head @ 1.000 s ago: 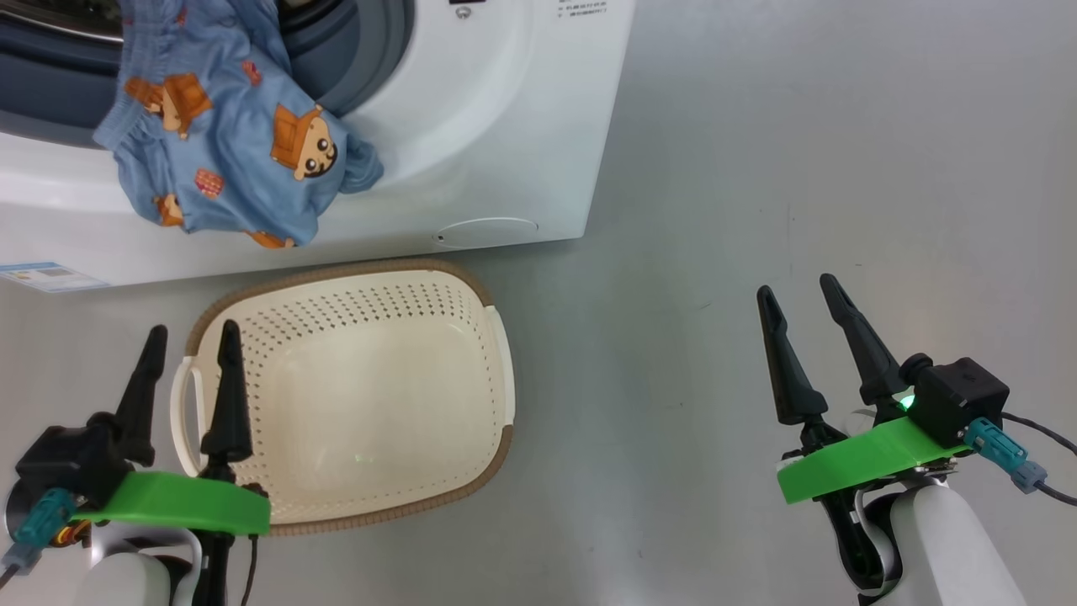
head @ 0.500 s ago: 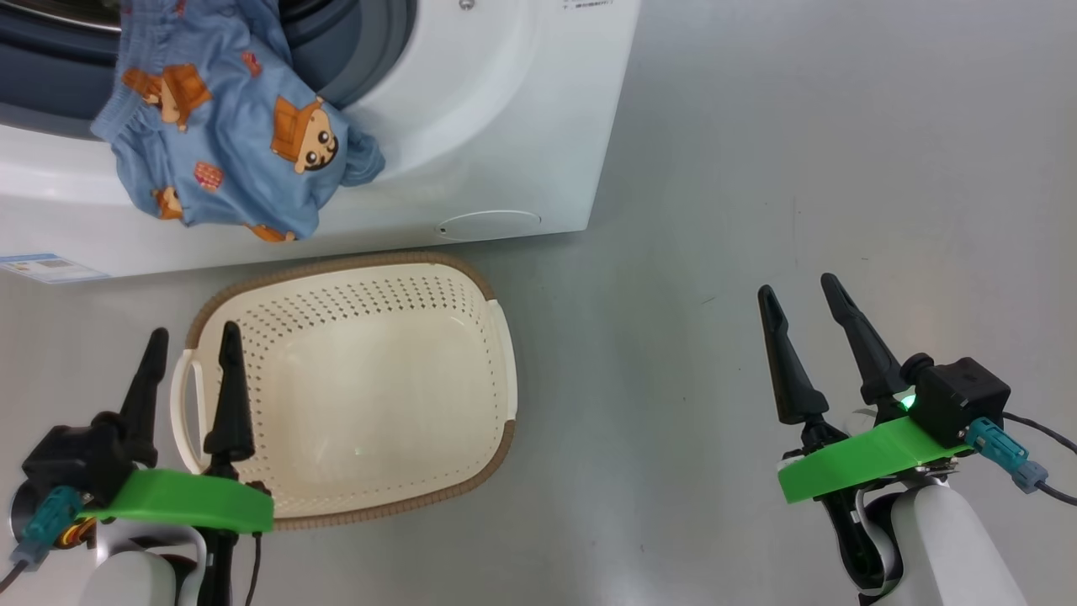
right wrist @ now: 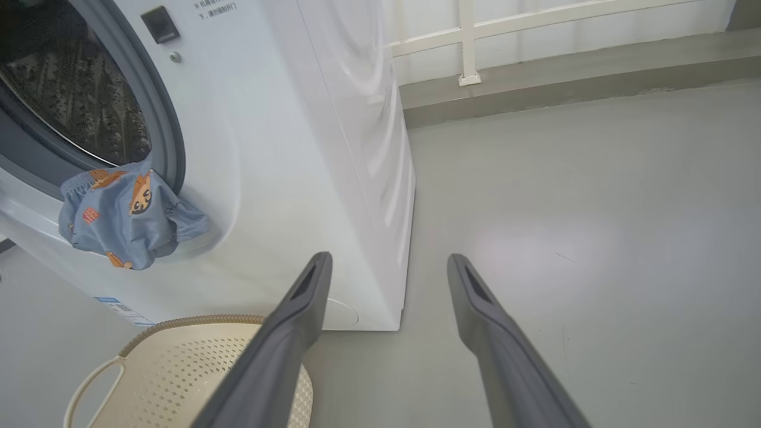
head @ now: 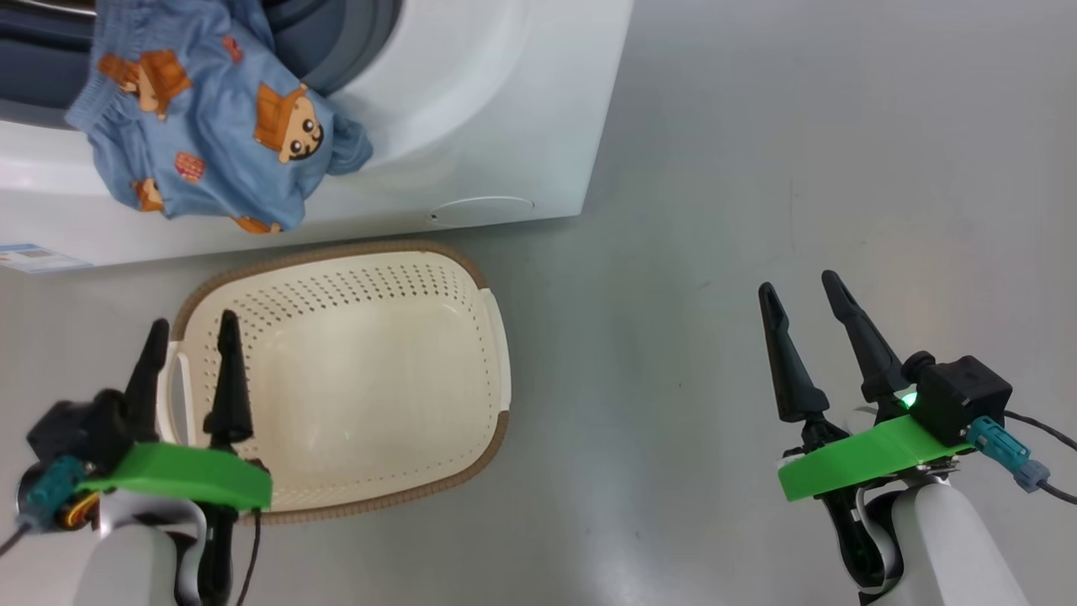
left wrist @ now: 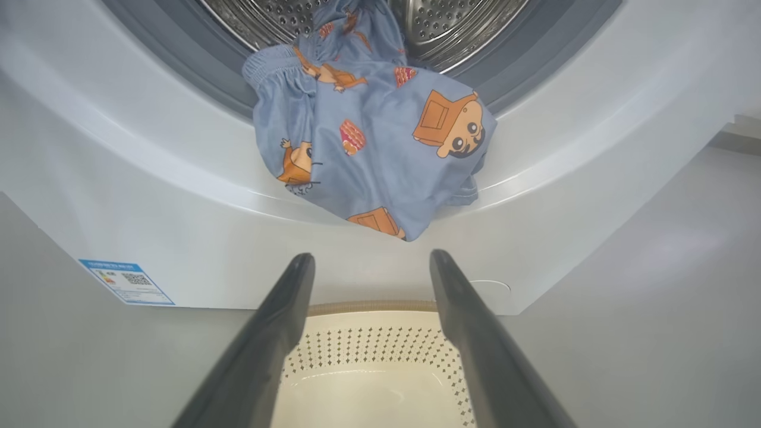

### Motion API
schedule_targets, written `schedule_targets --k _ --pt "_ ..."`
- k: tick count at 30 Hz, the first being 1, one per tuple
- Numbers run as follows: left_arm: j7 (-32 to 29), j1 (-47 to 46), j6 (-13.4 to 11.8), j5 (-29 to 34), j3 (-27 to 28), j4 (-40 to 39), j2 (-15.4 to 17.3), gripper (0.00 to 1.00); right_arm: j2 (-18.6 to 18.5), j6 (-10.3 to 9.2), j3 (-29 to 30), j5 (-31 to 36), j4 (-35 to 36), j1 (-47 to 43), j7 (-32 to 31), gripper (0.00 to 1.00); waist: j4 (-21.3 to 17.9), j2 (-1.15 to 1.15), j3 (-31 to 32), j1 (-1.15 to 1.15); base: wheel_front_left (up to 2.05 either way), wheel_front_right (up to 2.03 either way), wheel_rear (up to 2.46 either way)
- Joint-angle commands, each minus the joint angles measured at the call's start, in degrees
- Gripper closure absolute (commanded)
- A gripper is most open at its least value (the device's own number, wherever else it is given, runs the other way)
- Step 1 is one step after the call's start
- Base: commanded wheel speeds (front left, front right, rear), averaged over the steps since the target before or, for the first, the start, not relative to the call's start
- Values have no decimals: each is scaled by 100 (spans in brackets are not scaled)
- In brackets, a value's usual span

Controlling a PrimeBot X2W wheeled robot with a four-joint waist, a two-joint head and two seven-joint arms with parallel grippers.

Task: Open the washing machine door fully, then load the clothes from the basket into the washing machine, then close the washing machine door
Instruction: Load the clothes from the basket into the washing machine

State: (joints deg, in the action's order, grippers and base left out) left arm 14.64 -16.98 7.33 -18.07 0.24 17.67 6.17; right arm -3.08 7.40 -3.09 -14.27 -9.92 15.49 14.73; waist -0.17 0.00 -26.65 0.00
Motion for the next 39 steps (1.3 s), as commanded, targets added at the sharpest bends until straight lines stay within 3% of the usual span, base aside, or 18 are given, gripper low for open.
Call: schedule_targets --k 1,16,28,39 --pt "36 -149 8 -75 179 -18 143 0 21 9 -143 -35 151 -11 27 0 -34 0 -64 0 0 0 0" --pt "-115 -1708 14 -1110 59 1710 510 0 21 9 -212 -123 269 107 27 0 -448 0 -557 0 0 0 0" --pt "5 -2859 15 -1198 -44 2822 836 0 21 9 -244 -233 340 162 27 0 -702 0 -761 0 0 0 0" --pt "28 -3554 15 -1239 -146 3463 938 0 21 9 -298 -295 367 209 27 0 -780 0 -883 0 0 0 0"
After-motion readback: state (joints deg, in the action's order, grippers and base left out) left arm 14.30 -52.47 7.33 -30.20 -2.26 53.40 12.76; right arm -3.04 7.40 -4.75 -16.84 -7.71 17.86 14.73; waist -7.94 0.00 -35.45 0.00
